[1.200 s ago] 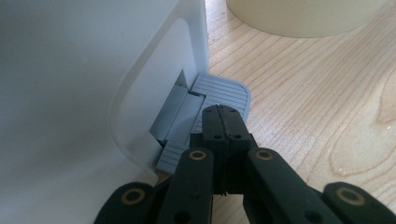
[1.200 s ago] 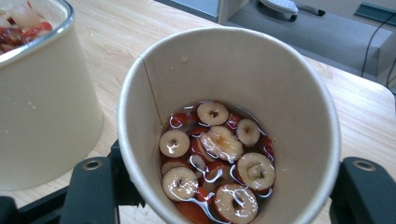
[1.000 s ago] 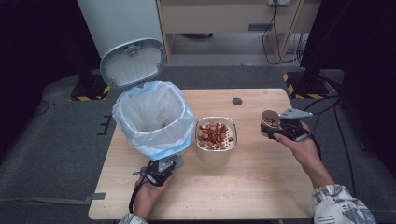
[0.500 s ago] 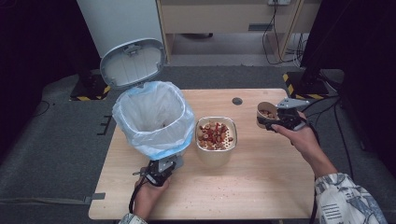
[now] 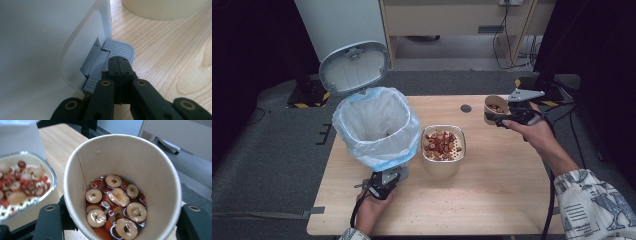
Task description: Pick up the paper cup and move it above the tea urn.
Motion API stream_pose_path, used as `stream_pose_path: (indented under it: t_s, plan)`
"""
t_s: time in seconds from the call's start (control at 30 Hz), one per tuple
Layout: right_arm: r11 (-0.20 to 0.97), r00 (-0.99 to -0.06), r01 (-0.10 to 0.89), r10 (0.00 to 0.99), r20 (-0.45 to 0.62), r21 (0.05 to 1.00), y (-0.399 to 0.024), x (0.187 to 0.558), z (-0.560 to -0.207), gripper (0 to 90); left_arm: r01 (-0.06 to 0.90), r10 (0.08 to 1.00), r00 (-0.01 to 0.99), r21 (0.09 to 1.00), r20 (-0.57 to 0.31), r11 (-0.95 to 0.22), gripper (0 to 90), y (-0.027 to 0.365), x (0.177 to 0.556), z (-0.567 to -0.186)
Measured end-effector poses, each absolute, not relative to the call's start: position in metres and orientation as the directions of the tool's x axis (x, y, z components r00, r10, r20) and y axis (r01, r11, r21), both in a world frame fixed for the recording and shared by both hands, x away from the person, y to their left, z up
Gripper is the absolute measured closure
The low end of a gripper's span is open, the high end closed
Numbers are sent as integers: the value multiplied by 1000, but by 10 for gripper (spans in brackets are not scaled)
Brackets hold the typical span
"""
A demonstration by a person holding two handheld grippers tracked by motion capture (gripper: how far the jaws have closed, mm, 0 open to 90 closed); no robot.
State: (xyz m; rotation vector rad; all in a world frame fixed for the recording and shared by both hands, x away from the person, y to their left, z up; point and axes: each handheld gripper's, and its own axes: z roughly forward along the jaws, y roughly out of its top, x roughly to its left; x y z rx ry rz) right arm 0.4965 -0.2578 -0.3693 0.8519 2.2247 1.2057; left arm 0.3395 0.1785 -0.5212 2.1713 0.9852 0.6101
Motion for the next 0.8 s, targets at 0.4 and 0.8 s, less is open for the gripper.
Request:
stream_pose_path:
  t_s: [0.4, 0.8]
  plan:
    - [444, -702, 273, 699, -139, 853, -237, 494, -355, 356, 489, 786, 611, 737, 93, -466, 895, 182, 342, -521]
    - [470, -703, 251, 690, -175, 846, -225, 489, -347, 356, 484, 784, 612, 735, 104, -475, 895, 181, 342, -521]
